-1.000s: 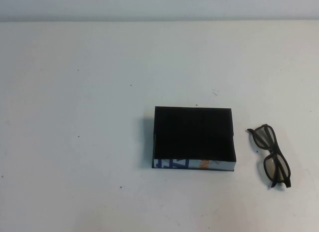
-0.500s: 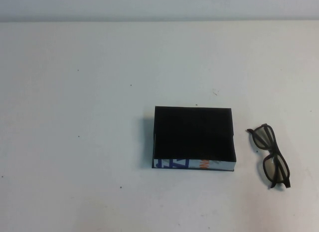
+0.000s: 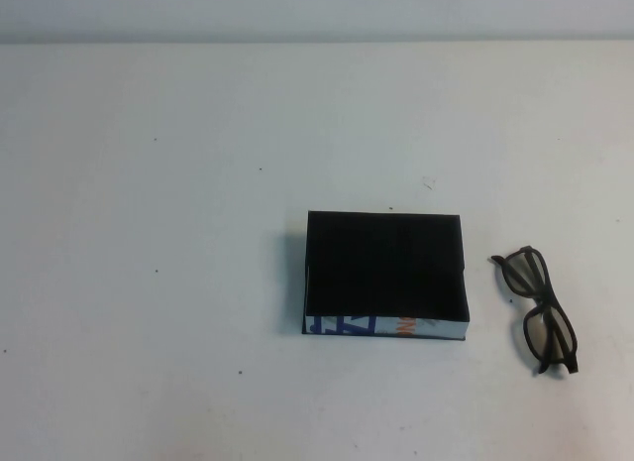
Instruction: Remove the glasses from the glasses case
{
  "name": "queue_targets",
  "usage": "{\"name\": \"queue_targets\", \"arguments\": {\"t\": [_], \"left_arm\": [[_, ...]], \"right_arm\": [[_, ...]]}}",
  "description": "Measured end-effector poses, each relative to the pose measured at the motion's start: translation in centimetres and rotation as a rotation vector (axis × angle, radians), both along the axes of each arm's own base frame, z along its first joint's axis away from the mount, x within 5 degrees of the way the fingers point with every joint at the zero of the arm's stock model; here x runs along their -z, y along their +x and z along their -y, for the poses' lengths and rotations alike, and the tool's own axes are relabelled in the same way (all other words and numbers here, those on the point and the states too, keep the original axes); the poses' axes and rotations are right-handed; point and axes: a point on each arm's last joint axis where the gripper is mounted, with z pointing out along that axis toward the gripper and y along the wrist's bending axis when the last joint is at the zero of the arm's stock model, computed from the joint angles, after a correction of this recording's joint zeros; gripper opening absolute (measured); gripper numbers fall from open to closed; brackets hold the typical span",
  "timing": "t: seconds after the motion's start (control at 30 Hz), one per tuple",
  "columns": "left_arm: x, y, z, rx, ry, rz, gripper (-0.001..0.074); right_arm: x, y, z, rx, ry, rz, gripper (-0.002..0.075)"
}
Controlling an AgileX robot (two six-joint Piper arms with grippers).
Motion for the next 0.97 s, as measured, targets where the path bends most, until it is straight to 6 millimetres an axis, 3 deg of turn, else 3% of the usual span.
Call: {"name": "queue_targets", "arguments": {"t": [0.2,0.97], "left_arm": [[0.0,0.0,0.0,0.0,0.0,0.0,-0.0004],[0.0,0.0,0.0,0.0,0.0,0.0,-0.0004]], "right_arm": [[0.71,-0.12,0.05,0.004,-0.008,-0.074,-0.0017],[0.75,-0.13,0.06,0.004,-0.014,-0.077,-0.0017]]}}
